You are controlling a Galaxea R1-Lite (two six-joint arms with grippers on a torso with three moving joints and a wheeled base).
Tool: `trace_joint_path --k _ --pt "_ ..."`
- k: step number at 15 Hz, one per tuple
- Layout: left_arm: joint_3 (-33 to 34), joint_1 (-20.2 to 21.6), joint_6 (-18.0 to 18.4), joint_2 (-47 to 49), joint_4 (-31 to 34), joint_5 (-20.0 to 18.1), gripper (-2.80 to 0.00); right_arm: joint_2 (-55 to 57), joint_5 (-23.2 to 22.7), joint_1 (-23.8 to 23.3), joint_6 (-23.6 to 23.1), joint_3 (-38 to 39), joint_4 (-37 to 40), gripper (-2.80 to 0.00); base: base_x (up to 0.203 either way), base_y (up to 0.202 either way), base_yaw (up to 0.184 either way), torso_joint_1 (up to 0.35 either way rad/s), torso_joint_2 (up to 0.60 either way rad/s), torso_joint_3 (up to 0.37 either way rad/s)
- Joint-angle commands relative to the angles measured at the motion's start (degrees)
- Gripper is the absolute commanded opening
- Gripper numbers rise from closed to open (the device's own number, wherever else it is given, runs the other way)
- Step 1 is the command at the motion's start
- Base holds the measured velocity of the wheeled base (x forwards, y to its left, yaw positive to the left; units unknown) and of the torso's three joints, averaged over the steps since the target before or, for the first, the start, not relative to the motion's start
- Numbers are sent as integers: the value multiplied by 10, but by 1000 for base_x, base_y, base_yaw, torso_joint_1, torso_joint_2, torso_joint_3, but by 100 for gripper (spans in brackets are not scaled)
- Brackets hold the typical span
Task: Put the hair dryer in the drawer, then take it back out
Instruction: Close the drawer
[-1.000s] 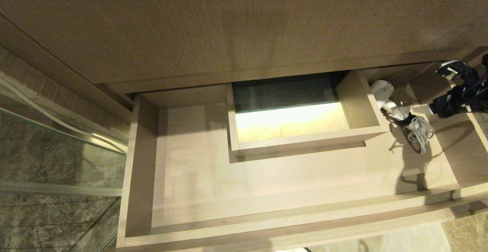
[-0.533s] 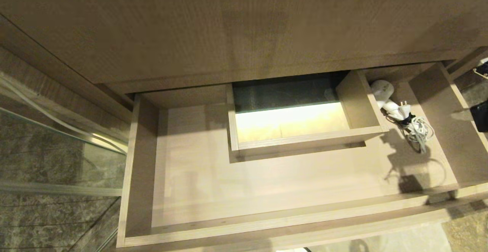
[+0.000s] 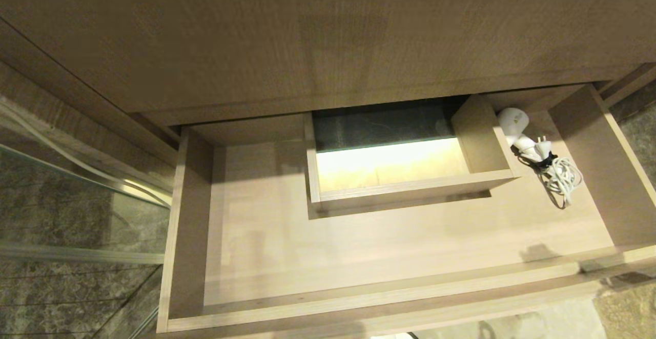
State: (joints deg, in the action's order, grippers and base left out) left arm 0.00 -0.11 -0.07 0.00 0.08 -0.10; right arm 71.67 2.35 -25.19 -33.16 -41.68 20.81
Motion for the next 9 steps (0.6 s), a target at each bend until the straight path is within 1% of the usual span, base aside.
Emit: trace_joint_path --k 1,9 --pt "0 0 0 0 0 0 -280 11 1 -1 -2 14 2 -280 0 0 0 0 0 0" --pt "0 0 0 0 0 0 -280 57 7 -5 -12 20 0 -280 0 0 0 0 0 0"
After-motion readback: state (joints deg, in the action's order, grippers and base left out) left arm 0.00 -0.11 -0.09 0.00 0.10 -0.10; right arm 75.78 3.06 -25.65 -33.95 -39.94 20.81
